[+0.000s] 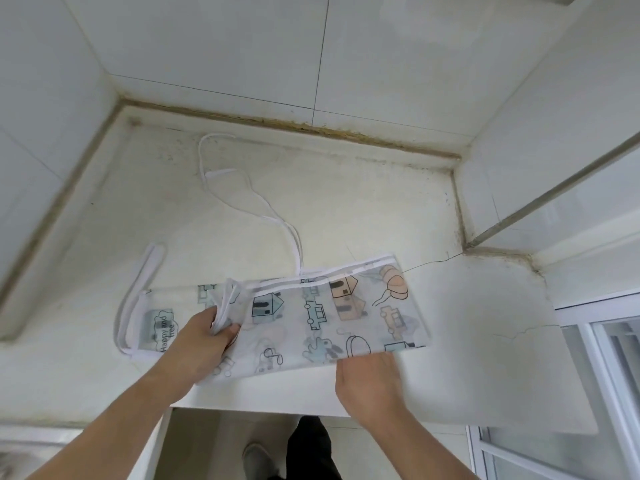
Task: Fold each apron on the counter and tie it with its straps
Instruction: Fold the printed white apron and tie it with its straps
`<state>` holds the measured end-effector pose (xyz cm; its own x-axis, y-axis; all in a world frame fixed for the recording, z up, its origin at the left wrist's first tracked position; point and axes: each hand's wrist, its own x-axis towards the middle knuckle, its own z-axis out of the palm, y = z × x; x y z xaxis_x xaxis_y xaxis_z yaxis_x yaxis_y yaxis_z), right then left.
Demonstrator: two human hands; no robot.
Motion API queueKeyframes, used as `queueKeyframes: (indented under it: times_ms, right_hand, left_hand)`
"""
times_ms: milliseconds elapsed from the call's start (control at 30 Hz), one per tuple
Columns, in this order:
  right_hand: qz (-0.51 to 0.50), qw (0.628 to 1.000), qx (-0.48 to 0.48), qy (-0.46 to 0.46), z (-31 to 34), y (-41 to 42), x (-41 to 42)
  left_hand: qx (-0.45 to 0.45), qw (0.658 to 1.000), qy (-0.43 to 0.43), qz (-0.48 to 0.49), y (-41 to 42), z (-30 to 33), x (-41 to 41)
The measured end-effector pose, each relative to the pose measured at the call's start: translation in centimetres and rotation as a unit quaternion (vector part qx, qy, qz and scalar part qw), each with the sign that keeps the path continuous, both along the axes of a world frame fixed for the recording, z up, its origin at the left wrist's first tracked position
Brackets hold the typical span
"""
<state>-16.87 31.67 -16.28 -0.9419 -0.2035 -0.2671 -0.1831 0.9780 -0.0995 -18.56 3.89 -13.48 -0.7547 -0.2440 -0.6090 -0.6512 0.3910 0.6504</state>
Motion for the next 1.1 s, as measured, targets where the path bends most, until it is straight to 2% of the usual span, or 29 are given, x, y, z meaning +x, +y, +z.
queueKeyframes:
  times_ms: [67, 167, 200, 233, 267, 333, 367, 400, 467, 567, 600, 667, 700, 733, 800, 867, 933, 1000, 1033, 1100]
  right_hand:
    - [-0.010, 0.999, 0.023, -0.037, -1.3, 0.7, -0.3]
    - [-0.053, 0.994, 0.088, -0.033, -1.0, 2.9, -0.9]
    - [-0.096, 0.990, 0.027, -0.101, -0.4, 3.4, -0.9]
    - [-0.117, 0.988, 0.027, -0.093, -0.9, 3.2, -1.2]
    - [-0.147, 0.984, -0.046, -0.092, -1.6, 3.5, -1.5]
    - [-0.086, 0.986, -0.036, -0.135, -1.5, 3.1, -1.4]
    - [-0.125, 0.979, -0.044, -0.158, -1.2, 2.3, -1.8]
    - [-0.103, 0.978, -0.036, -0.176, -1.1, 2.0, -2.0]
    - [-0.160, 0.959, -0.024, -0.233, -2.8, 2.6, -1.9]
    - [-0.190, 0.964, -0.042, -0.182, -3.1, 2.5, -1.0]
    - [-0.215, 0.952, -0.023, -0.215, -2.7, 2.6, -1.2]
    - [-0.219, 0.959, -0.109, -0.141, -3.0, 2.7, -0.9]
    - [-0.235, 0.958, -0.115, -0.119, -2.7, 2.7, -0.8]
    - [-0.219, 0.965, -0.075, -0.118, -3.0, 2.7, -0.6]
    - [-0.270, 0.957, -0.048, -0.090, -3.0, 2.9, -0.3]
    - [-0.316, 0.944, -0.075, -0.055, -3.4, 3.7, -0.2]
    - [-0.254, 0.965, -0.057, -0.032, -3.2, 4.5, 0.2]
    - [-0.092, 0.995, 0.015, -0.026, -2.6, 5.1, 0.8]
    - [-0.017, 0.998, 0.060, -0.012, -2.2, 5.2, 1.5]
    - [0.064, 0.992, 0.109, 0.011, -1.1, 5.0, 3.4]
  left_hand:
    - [0.007, 1.000, 0.000, -0.005, -0.2, -0.2, 0.1]
    - [-0.024, 0.999, 0.014, 0.024, -1.5, -0.5, 0.3]
    - [-0.047, 0.998, 0.019, 0.037, -2.1, -0.6, 0.4]
    - [-0.076, 0.996, 0.021, 0.044, -2.6, -0.8, 0.5]
    - [-0.106, 0.993, 0.017, 0.042, -3.0, -0.9, 0.7]
    - [-0.142, 0.989, 0.012, 0.038, -3.4, -1.3, 1.2]
    - [-0.147, 0.988, 0.014, 0.046, -3.5, -1.4, 1.3]
    - [-0.149, 0.987, 0.019, 0.057, -3.6, -1.5, 1.3]
    - [-0.154, 0.985, 0.022, 0.068, -3.9, -1.7, 1.3]
    - [-0.171, 0.984, 0.017, 0.050, -4.1, -1.8, 1.6]
    - [-0.175, 0.983, 0.015, 0.044, -4.0, -1.7, 1.8]
    - [-0.177, 0.983, 0.016, 0.048, -3.7, -1.7, 2.1]
    - [-0.182, 0.982, 0.017, 0.050, -3.5, -1.6, 2.3]
    - [-0.189, 0.980, 0.021, 0.049, -3.4, -1.6, 2.6]
    - [-0.212, 0.975, 0.045, 0.038, -3.3, -1.8, 3.2]
    - [-0.246, 0.967, 0.066, 0.013, -3.2, -2.0, 3.7]
    - [-0.276, 0.958, 0.072, -0.026, -3.2, -2.2, 4.2]
    - [-0.285, 0.954, 0.077, -0.051, -3.1, -2.5, 4.4]
    - [-0.283, 0.955, 0.075, -0.054, -3.0, -2.6, 4.4]
    - [-0.273, 0.958, 0.076, -0.047, -3.0, -2.7, 4.3]
